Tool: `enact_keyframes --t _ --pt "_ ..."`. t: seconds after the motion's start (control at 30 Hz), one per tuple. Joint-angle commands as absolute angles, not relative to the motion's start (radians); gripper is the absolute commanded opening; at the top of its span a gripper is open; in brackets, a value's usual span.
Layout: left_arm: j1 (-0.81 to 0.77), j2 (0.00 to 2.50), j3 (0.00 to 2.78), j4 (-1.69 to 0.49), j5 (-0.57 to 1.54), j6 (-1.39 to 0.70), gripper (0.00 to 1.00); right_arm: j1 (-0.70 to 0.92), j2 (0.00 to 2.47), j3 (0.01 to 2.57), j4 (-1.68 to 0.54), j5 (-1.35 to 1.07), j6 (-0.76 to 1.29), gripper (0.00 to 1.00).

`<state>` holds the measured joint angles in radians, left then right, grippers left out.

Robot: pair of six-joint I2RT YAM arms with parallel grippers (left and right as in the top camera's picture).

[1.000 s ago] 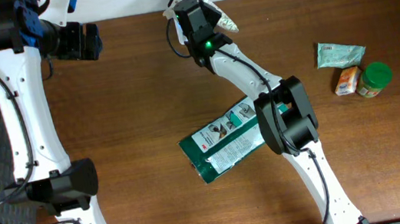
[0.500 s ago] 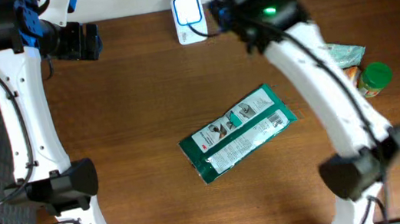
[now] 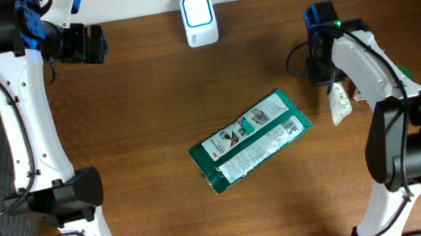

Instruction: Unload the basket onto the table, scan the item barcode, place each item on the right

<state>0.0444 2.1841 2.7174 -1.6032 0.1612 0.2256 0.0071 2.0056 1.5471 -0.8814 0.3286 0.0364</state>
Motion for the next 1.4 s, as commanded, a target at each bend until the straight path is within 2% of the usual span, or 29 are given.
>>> enact_keyframes --t 0.0,0.07,0.1,0.13,0.2,0.3,0.47,0.53,0.63,0.7,0.77,0.87,0.93,1.1,1.2,1.23,1.37 --pt "0.049 2.178 2.727 -1.604 0.168 0.241 0.99 -0.08 1.991 1.457 -0.776 0.356 -0.049 0.04" --pt "0.049 2.178 2.727 -1.604 0.169 0.241 0.99 -0.12 1.993 1.452 -0.745 0.355 -0.048 0.05" --pt "0.049 2.178 2.727 -1.604 0.169 0.241 0.99 -0.139 1.992 1.452 -0.735 0.355 -0.047 0.1" --pt "0.049 2.178 2.727 -1.604 0.168 0.241 0.99 -0.153 1.992 1.452 -0.728 0.355 -0.047 0.22" --pt "0.049 2.178 2.727 -1.604 0.168 0.241 0.99 -0.166 1.992 1.452 -0.725 0.35 -0.044 0.26" --pt "0.049 2.178 2.727 -1.604 0.169 0.241 0.99 -0.168 1.992 1.459 -0.717 0.343 -0.044 0.53" --pt "0.049 2.178 2.727 -1.604 0.169 0.241 0.99 -0.128 1.969 1.56 -0.801 0.2 -0.032 0.82" --pt "0.049 2.178 2.727 -1.604 0.168 0.241 0.99 -0.104 1.946 1.641 -0.914 0.128 0.025 0.84" --pt "0.049 2.178 2.727 -1.604 0.168 0.241 0.99 -0.053 1.918 1.818 -1.199 -0.079 0.041 0.84" --pt "0.049 2.178 2.727 -1.604 0.169 0.241 0.99 -0.036 1.918 1.833 -1.25 -0.129 0.041 0.82" --pt "0.049 2.178 2.727 -1.604 0.168 0.241 0.99 -0.01 1.92 1.816 -1.294 -0.144 0.041 0.75" --pt "0.049 2.178 2.727 -1.604 0.168 0.241 0.99 0.027 1.92 1.737 -1.301 -0.18 0.08 0.64" --pt "0.049 2.178 2.727 -1.604 0.169 0.241 0.99 0.039 1.92 1.68 -1.314 -0.167 0.125 0.6" --pt "0.049 2.178 2.727 -1.604 0.168 0.241 0.99 0.039 1.92 1.452 -1.254 -0.038 0.302 0.37" --pt "0.049 2.178 2.727 -1.604 0.168 0.241 0.99 0.039 1.92 1.338 -1.145 -0.014 0.35 0.08" --pt "0.049 2.178 2.727 -1.604 0.168 0.241 0.99 0.039 1.92 1.314 -1.116 -0.013 0.35 0.04" --pt "0.049 2.178 2.727 -1.604 0.168 0.241 0.99 0.039 1.92 1.25 -1.056 0.051 0.411 0.04"
